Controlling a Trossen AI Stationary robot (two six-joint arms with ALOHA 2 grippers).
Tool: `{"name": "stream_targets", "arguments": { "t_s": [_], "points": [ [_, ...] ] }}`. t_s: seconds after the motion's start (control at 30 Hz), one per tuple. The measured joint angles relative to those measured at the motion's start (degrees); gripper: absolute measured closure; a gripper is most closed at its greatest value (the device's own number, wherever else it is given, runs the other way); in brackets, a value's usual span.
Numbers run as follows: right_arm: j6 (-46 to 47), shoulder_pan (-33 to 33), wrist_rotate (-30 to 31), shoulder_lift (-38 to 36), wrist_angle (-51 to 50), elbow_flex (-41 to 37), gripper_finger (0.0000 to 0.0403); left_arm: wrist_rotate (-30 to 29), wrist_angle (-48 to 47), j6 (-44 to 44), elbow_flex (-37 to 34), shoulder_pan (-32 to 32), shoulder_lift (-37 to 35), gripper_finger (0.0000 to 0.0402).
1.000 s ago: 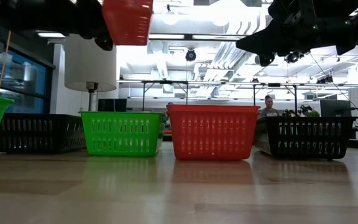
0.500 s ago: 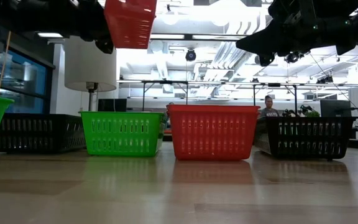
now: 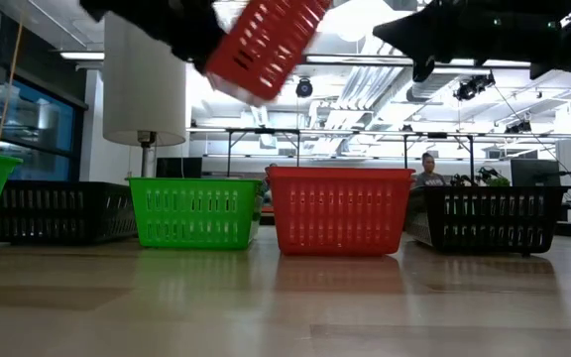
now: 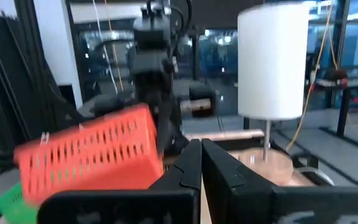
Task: Stack baskets by color
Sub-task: Stack the bottom orange bin on top of the top orange bins
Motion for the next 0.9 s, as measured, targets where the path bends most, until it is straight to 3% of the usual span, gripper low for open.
{"name": "stream_targets", "arguments": {
  "t_s": [0.23, 0.43, 0.6, 0.9],
  "points": [
    [0.8, 0.0, 2.5, 0.0, 2.4, 0.0, 0.0403, 2.1, -3.8, 0.1, 10.2, 1.5, 11.9, 0.0401],
    [1.2, 0.0, 2.6, 0.0, 2.4, 0.0, 0.0403, 1.9, -12.8, -0.2, 17.5, 2.5, 19.8, 0.0401],
    [1.1, 0.0, 2.6, 0.0, 1.9, 0.0, 0.0403, 1.5, -18.5, -1.6, 19.7, 3.1, 23.5, 0.0401],
    [1.1, 0.0, 2.6, 0.0, 1.5, 0.0, 0.0403, 2.0, -19.7, -2.2, 19.7, 4.5, 28.1, 0.0401]
  ]
}}
